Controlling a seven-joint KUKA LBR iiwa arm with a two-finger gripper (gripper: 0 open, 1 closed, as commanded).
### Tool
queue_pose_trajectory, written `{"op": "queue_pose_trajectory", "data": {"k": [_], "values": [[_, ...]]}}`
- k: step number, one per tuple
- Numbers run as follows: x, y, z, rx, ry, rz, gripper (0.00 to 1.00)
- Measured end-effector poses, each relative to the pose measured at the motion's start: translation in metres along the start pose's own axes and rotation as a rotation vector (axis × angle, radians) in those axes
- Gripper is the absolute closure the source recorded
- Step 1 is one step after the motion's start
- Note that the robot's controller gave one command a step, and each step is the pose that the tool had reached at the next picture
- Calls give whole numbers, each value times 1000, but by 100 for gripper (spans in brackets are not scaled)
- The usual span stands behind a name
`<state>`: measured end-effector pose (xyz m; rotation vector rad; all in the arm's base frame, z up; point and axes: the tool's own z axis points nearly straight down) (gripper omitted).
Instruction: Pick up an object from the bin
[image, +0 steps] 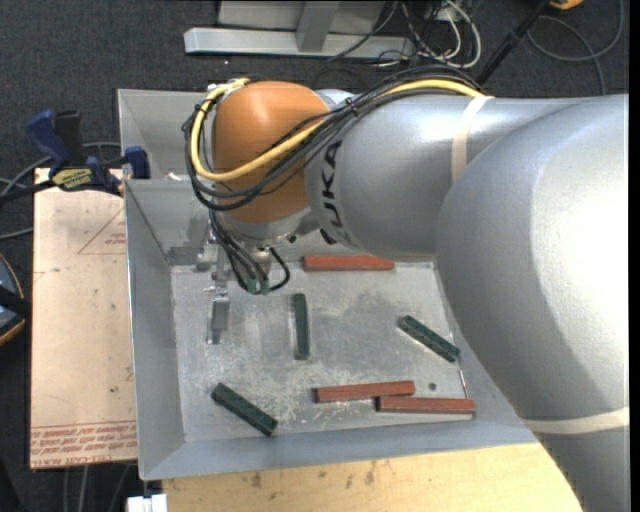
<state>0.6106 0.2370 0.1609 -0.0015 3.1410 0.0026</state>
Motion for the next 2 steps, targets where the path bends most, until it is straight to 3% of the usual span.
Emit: {"op": "queue_pose_trajectory", "data": {"k": [1,2], "values": [[36,-4,30,0,-3,-73,0],[88,-3,38,1,1,-13,0]]}}
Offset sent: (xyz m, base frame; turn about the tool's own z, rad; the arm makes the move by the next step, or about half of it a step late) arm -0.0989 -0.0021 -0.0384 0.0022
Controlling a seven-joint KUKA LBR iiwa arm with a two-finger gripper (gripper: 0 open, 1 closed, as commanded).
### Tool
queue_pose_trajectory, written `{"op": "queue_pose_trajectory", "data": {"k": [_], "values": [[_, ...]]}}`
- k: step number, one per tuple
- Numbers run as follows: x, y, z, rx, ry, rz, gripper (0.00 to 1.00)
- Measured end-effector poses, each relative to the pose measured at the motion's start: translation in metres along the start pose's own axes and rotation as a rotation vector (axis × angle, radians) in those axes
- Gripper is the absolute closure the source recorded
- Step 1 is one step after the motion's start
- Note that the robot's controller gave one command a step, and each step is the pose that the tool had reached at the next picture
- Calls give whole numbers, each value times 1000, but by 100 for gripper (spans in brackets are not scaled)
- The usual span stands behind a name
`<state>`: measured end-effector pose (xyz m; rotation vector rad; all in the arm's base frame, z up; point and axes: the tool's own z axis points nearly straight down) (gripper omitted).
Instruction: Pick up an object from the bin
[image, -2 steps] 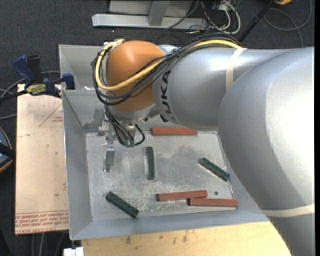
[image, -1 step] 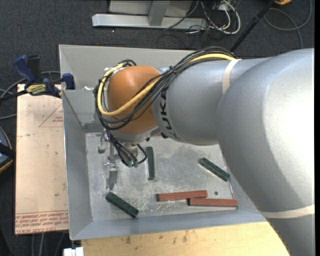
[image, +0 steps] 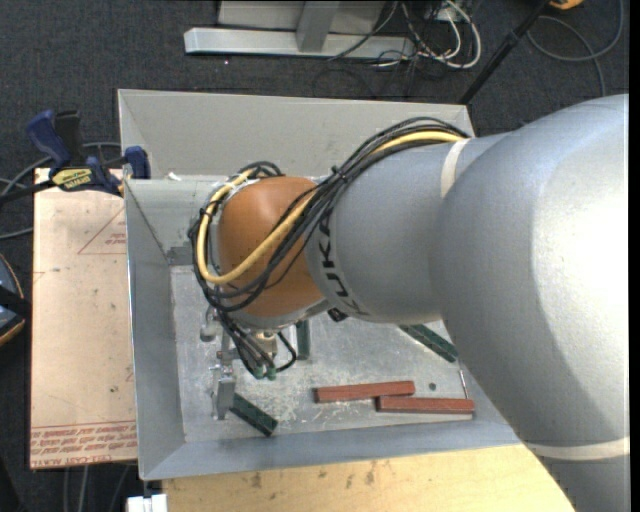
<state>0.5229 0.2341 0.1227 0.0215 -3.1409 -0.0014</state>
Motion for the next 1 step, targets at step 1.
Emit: {"op": "queue_pose_trajectory", "data": {"k": [1], "values": [[3,-17,53,3,25,7,100]]}}
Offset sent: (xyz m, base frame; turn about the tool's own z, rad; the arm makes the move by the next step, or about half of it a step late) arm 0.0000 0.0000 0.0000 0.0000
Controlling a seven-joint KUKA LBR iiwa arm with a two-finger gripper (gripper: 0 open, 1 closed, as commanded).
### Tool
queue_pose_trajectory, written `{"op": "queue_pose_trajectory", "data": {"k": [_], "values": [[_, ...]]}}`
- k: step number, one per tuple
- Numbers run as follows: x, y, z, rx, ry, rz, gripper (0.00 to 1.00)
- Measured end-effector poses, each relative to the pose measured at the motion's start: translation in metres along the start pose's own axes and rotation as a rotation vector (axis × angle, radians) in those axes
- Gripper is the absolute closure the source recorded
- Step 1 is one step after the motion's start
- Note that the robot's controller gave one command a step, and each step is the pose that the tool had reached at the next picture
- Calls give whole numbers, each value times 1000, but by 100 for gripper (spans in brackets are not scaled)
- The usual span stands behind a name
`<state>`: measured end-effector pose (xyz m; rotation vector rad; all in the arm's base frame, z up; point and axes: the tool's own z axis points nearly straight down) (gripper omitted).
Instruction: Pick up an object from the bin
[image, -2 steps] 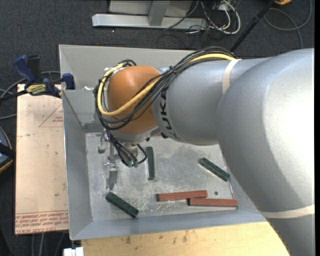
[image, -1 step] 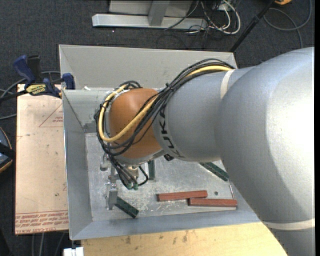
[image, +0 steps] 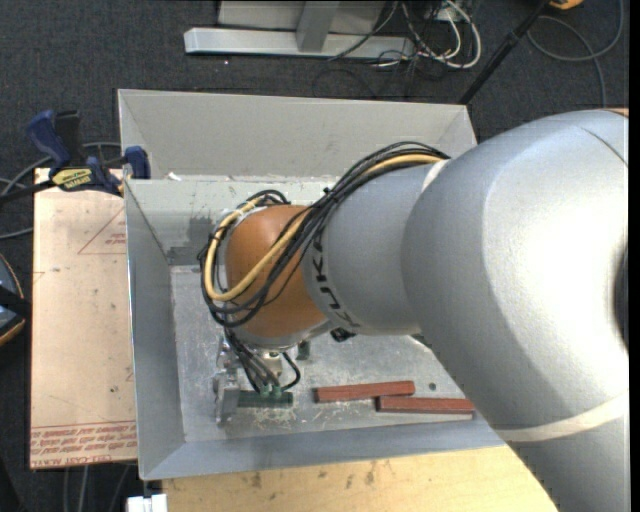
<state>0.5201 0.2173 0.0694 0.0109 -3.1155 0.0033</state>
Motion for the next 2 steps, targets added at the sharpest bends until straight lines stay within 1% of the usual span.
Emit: {"op": "queue_pose_trajectory", "data": {"k": [1,2], "values": [[0,0,0,0,0,0,100],[-2,-9,-50,-1,-17,15,100]]}}
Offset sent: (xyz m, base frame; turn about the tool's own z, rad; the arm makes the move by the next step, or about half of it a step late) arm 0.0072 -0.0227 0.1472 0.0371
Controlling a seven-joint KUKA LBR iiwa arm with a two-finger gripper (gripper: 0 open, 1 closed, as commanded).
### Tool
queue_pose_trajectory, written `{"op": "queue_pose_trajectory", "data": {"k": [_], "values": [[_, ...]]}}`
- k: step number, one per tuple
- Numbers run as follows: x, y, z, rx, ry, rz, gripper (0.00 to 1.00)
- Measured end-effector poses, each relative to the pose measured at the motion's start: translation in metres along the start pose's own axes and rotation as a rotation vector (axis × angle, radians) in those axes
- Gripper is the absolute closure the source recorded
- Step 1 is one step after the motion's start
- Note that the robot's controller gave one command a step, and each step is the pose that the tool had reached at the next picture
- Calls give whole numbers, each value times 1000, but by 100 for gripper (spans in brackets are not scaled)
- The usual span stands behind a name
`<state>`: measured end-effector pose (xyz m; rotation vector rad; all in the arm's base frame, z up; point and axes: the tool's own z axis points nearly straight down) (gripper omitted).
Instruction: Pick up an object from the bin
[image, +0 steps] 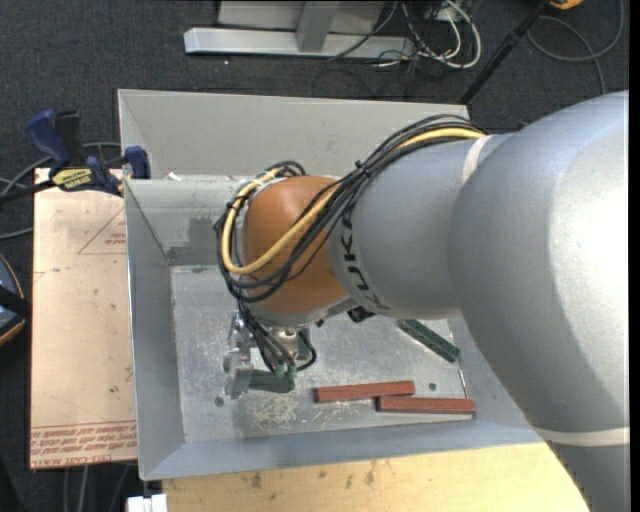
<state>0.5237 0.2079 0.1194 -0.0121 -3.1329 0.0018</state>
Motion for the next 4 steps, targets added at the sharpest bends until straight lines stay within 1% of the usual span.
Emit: {"op": "queue_pose_trajectory", "data": {"k": [1,2,3,4], "values": [[-2,-1,-12,-6,-19,19,100],[-6,-7,-36,-1,-6,15,100],[3,-8,-74,-2,-9,16,100],[-3,-7,-117,-1,-6,21,100]]}}
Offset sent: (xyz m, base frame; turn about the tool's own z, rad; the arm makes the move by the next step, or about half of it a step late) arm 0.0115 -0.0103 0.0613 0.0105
